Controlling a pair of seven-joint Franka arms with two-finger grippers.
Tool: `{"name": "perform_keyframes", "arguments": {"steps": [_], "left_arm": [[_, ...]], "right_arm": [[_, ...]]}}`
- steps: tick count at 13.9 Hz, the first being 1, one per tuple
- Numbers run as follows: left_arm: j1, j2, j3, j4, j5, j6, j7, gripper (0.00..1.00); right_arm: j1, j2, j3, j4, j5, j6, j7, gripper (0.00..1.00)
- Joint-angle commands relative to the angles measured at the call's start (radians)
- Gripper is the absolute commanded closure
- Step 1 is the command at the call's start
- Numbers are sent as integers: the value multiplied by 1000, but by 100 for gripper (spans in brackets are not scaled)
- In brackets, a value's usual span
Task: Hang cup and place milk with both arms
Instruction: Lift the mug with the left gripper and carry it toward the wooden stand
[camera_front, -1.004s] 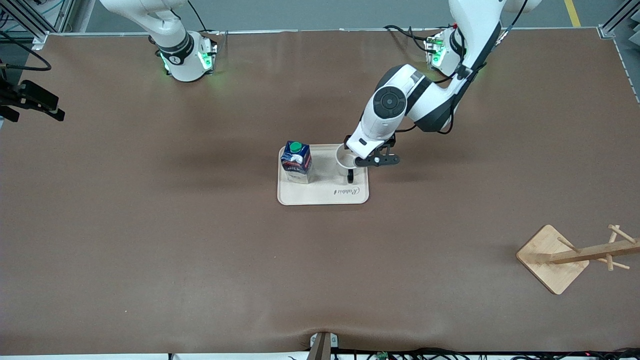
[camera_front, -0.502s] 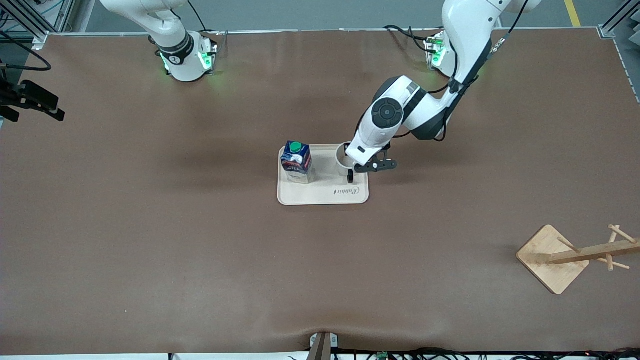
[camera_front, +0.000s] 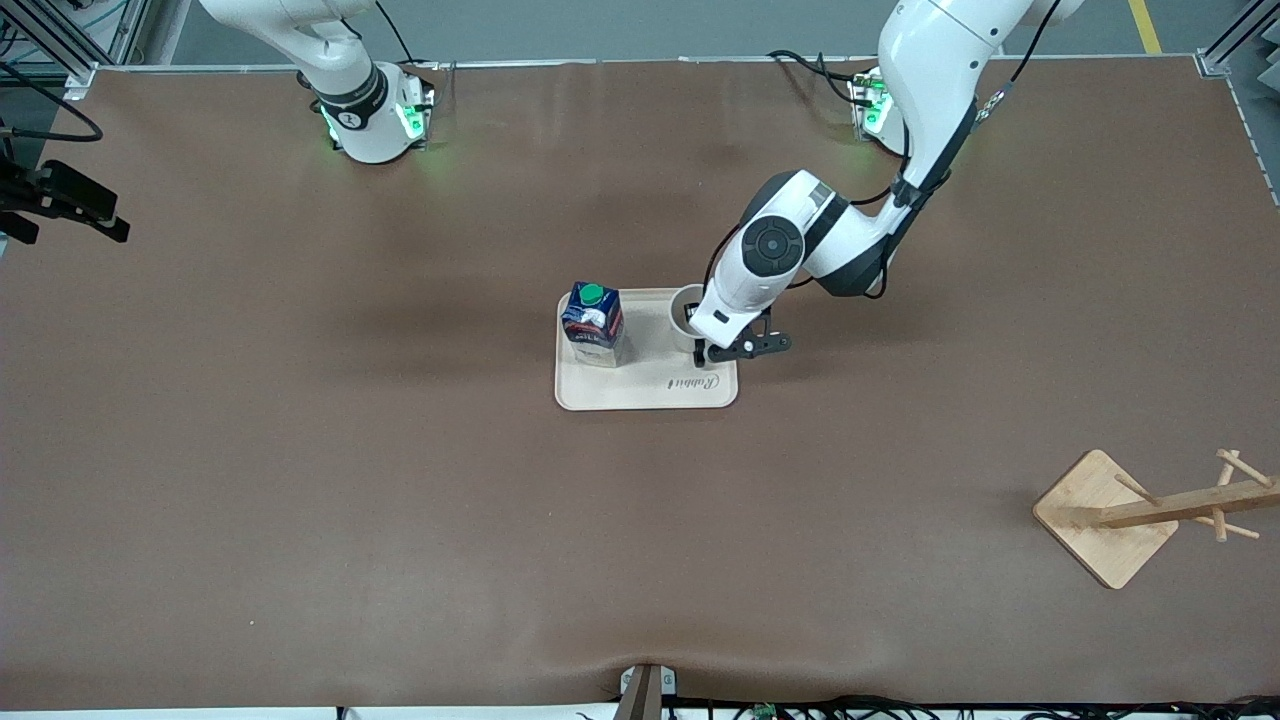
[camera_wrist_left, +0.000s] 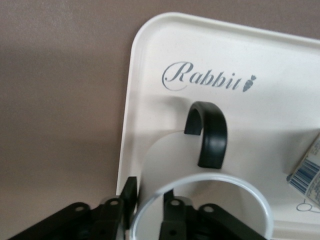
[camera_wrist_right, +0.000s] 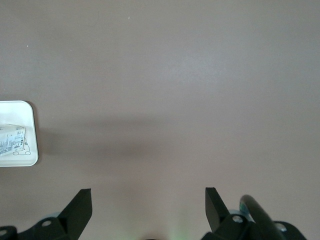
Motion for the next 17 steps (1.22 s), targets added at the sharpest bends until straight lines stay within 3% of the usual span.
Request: {"name": "perform_keyframes", "arguments": {"steps": [1, 5, 9, 11, 17], "left_arm": [[4, 6, 3, 16, 17, -4, -24, 98], [11, -19, 19, 58, 37, -85, -18, 100], [57, -34, 17, 308, 106, -437, 34, 100], [107, -57, 17, 385, 106, -537, 106, 100], [342, -166, 16, 401, 107, -545, 434, 100]], "right_arm": [[-9, 10, 5, 22, 14, -15, -2, 0], [-10, 12, 5, 22, 14, -15, -3, 0], [-9, 12, 5, 22, 14, -15, -3, 0], [-9, 12, 5, 22, 14, -14, -3, 0], [-3, 15, 8, 34, 12, -12, -11, 0]]}}
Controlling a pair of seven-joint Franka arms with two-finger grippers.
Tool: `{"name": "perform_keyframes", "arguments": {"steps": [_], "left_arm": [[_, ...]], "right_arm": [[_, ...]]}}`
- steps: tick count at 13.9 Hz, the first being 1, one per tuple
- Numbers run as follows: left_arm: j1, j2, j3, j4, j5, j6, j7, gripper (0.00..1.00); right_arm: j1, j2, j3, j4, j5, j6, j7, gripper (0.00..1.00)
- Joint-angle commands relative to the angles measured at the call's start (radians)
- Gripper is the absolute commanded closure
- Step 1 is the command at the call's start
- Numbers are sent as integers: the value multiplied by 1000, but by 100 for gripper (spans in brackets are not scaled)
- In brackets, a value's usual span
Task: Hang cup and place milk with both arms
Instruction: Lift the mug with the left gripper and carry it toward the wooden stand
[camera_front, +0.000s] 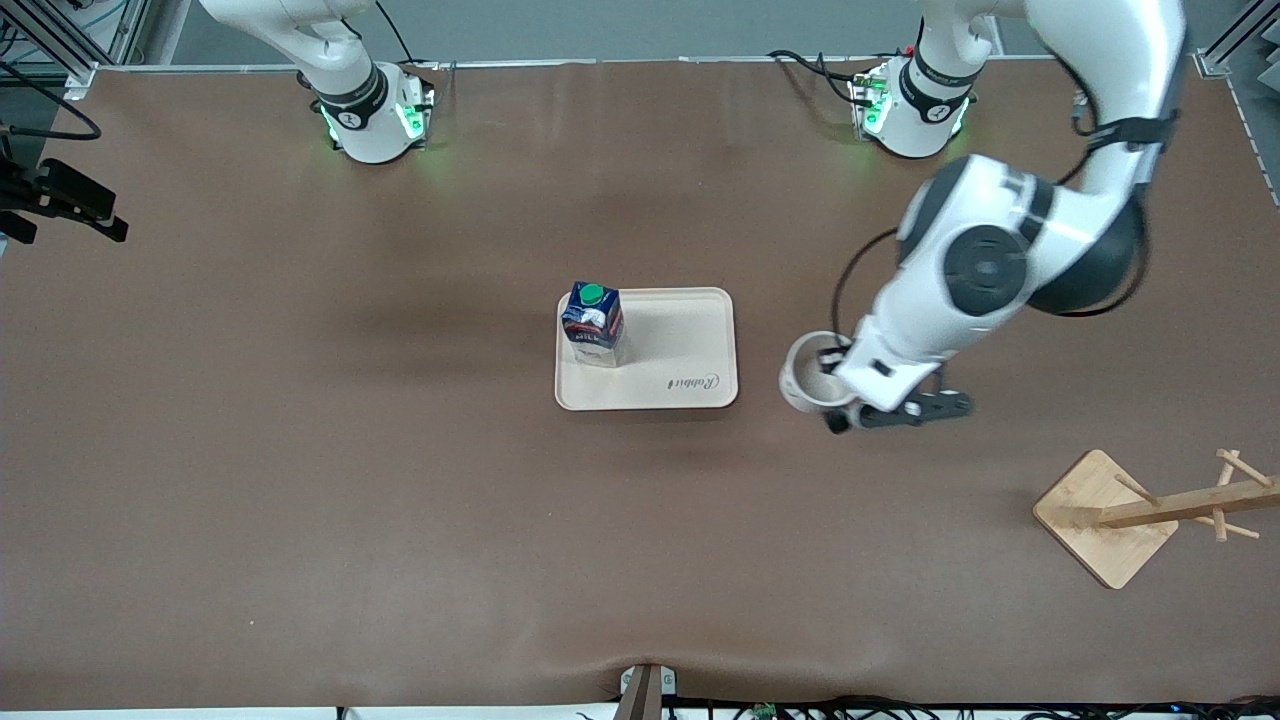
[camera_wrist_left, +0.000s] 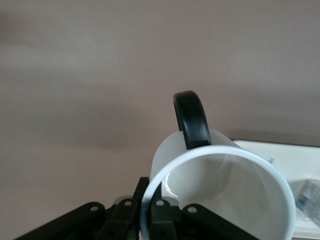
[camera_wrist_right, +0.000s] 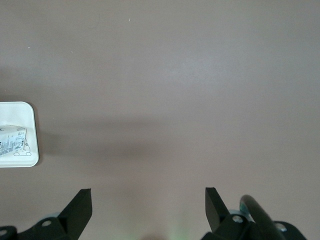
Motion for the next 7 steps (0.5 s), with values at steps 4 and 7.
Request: {"name": "perform_keyframes", "arguments": {"steps": [4, 7], "left_arm": [[170, -63, -5, 65, 20, -99, 364, 100], [247, -65, -5, 111, 49, -159, 522, 100]], "right_arm": [[-1, 36, 5, 27, 12, -2, -12, 0], [19, 74, 7, 31, 11, 15, -15, 0]]}}
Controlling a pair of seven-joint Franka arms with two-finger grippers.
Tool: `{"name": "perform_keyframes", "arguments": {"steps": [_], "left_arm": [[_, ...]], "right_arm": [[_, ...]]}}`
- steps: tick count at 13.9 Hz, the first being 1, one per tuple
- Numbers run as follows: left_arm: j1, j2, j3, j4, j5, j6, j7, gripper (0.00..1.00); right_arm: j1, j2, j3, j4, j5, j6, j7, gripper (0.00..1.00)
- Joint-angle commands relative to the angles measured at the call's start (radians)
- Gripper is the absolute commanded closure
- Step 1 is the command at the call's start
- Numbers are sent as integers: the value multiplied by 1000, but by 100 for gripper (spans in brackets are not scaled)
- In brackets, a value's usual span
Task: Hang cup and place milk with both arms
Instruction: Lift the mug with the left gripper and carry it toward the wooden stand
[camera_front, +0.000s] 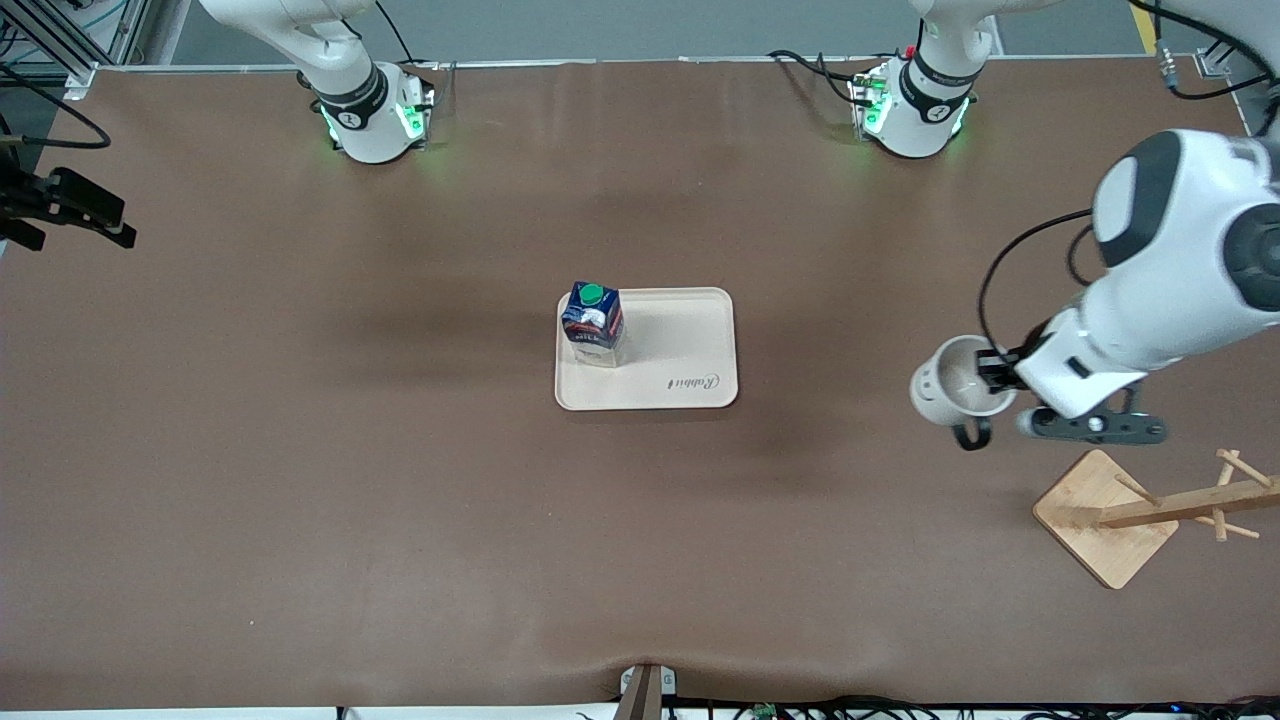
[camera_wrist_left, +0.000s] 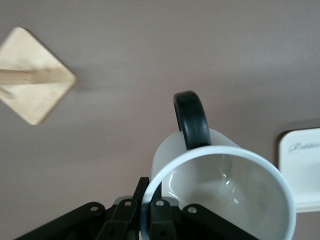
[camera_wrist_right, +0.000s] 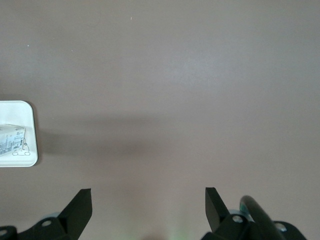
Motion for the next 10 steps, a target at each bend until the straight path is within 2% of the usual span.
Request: {"name": "perform_keyframes", "arguments": {"steps": [1, 4, 7, 9, 10], "left_arm": [[55, -7, -7, 33, 38, -44, 143, 100], [123, -7, -7, 62, 57, -44, 292, 100], [174, -7, -10, 66, 54, -44, 326, 100], [180, -10, -11, 66, 56, -44, 326, 100], [193, -25, -11, 66, 56, -44, 325, 100]], "right_arm": [[17, 47, 1, 30, 11, 10, -11, 0], [15, 56, 1, 28, 12, 10, -9, 0], [35, 69, 1, 24, 14, 13, -3, 0], [49, 160, 2, 30, 18, -5, 2, 0], [42, 165, 1, 22, 37, 5, 2, 0]]}}
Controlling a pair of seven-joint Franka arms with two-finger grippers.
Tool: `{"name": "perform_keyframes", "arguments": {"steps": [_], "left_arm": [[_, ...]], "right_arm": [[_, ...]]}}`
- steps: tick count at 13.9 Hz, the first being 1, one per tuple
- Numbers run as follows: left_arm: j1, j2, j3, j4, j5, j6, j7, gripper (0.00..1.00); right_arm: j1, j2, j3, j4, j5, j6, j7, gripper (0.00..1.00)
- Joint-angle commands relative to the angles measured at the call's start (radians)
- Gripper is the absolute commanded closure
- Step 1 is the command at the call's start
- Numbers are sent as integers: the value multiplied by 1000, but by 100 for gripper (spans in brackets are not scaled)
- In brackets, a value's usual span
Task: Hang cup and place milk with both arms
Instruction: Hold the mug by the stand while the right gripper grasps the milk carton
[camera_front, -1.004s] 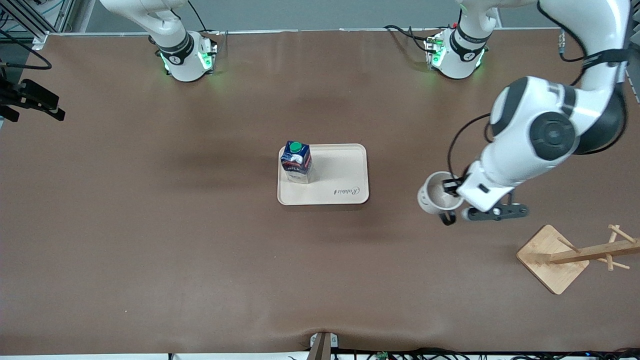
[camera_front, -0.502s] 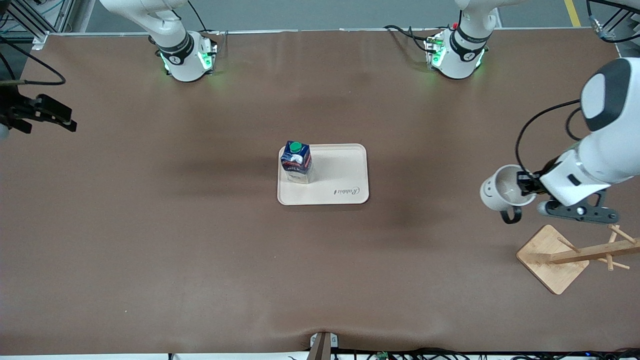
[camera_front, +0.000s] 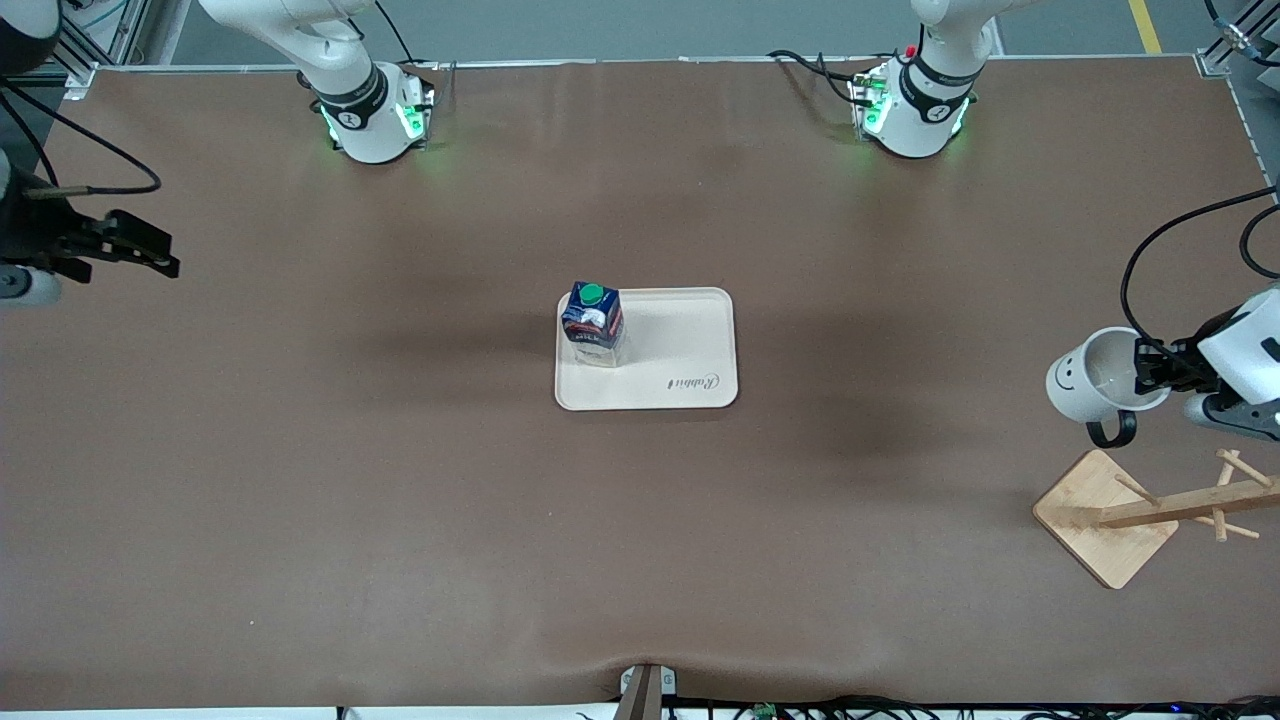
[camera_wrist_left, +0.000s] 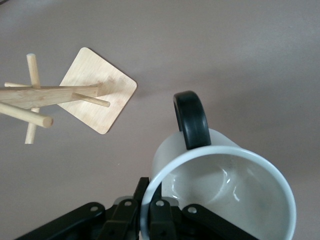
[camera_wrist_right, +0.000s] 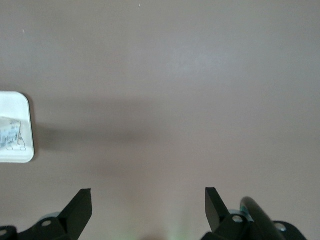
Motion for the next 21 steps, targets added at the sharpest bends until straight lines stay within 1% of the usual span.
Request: {"name": "perform_keyframes", "arguments": {"steps": [1, 4, 7, 9, 11, 13, 14, 15, 16, 17, 19, 21], "left_arm": [[16, -38, -12, 11, 14, -25, 0, 100], [6, -38, -23, 6, 25, -72, -26, 100], [15, -38, -21, 9, 14, -74, -12, 100], [4, -35, -21, 11, 19, -74, -9, 100], [13, -37, -21, 11, 22, -74, -2, 100], [21, -37, -9, 11, 22, -72, 38, 100], [35, -32, -9, 11, 11, -69, 44, 100], [53, -31, -10, 11, 14, -66, 46, 100], [56, -28, -10, 12, 13, -63, 49, 100], [56, -25, -9, 14, 14, -59, 49, 100], [56, -17, -9, 31, 17, -54, 52, 100], [59, 12, -7, 69, 19, -52, 93, 100]], "right_arm": [[-4, 72, -8, 27, 65, -9, 1, 0], [2, 92, -10, 21, 74, -53, -2, 0], [9, 105, -8, 23, 77, -85, 32, 0], [34, 103, -3, 23, 79, -96, 165, 0], [100, 102, -5, 30, 80, -150, 300, 0], [130, 105, 1, 23, 85, -153, 359, 0], [139, 106, 3, 18, 89, -142, 360, 0], [163, 112, 3, -2, 135, -142, 360, 0], [195, 129, 1, 3, 183, -133, 362, 0], [225, 137, 1, 3, 207, -97, 360, 0], [304, 167, 1, -5, 209, -5, 360, 0], [369, 195, 1, -5, 214, 90, 363, 0]]}}
